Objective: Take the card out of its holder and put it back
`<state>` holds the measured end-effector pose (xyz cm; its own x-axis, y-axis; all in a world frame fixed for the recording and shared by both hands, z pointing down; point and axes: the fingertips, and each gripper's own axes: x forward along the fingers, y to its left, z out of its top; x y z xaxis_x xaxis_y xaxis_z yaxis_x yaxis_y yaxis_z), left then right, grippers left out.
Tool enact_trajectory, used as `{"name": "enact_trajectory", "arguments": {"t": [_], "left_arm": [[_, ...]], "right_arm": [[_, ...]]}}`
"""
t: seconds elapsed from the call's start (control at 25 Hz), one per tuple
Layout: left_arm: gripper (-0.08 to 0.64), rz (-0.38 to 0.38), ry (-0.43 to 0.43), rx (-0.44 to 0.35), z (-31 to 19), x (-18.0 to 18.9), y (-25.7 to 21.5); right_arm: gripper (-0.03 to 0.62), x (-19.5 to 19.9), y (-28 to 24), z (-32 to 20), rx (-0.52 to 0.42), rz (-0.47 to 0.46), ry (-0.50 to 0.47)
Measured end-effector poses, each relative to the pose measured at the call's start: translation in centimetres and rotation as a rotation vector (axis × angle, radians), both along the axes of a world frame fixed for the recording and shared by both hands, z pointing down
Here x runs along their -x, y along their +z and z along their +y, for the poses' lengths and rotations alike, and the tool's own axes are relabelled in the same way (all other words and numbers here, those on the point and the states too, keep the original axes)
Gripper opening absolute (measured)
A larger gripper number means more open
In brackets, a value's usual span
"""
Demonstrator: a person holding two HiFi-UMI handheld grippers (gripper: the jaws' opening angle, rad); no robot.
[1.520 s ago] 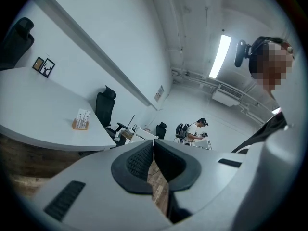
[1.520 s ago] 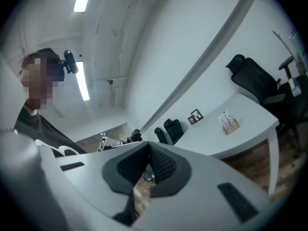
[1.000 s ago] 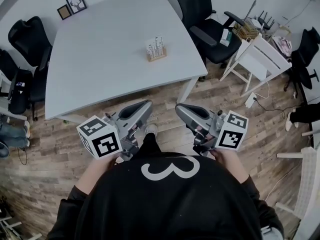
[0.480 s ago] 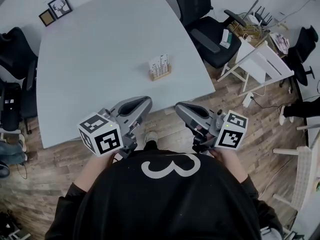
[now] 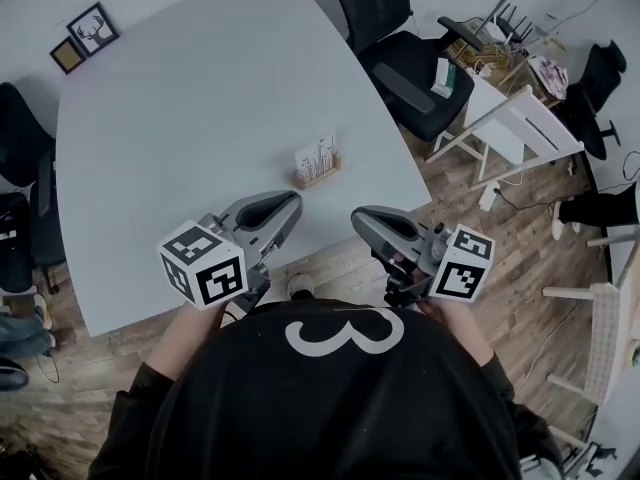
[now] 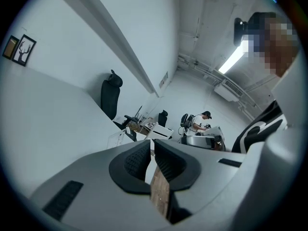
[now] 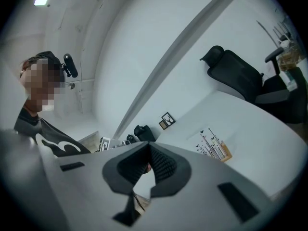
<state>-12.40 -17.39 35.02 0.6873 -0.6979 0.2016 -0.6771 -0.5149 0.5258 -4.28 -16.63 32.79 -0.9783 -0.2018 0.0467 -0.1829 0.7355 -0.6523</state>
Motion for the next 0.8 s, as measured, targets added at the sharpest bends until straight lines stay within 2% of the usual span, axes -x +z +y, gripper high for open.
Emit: {"name": "enact_trajectory", "arguments": {"t": [0.24, 0.44, 0.64, 0.8], "left_arm": [[0.03, -0.046, 0.003, 0.032, -2.7, 1.5, 2.4], [0.11, -0.12, 0.028, 0.054, -5.4, 2.1, 5.0], [0.118, -0.21, 0.055, 0.044, -6.9, 2.4, 7.9], [0.117, -0.228, 0.078, 0.028, -8.7, 2.1, 9.1]], "right_arm": [[0.009, 0.4, 1.5, -1.7, 0.036, 0.011, 0.032], [0.009, 0.4, 2.6, -3.5, 0.066, 0.017, 0.069], [0.009, 0.1, 3.6, -4.0, 0.086, 0.027, 0.094], [0.009, -0.3, 4.2, -5.0, 0.105, 0.035, 0.112]]}}
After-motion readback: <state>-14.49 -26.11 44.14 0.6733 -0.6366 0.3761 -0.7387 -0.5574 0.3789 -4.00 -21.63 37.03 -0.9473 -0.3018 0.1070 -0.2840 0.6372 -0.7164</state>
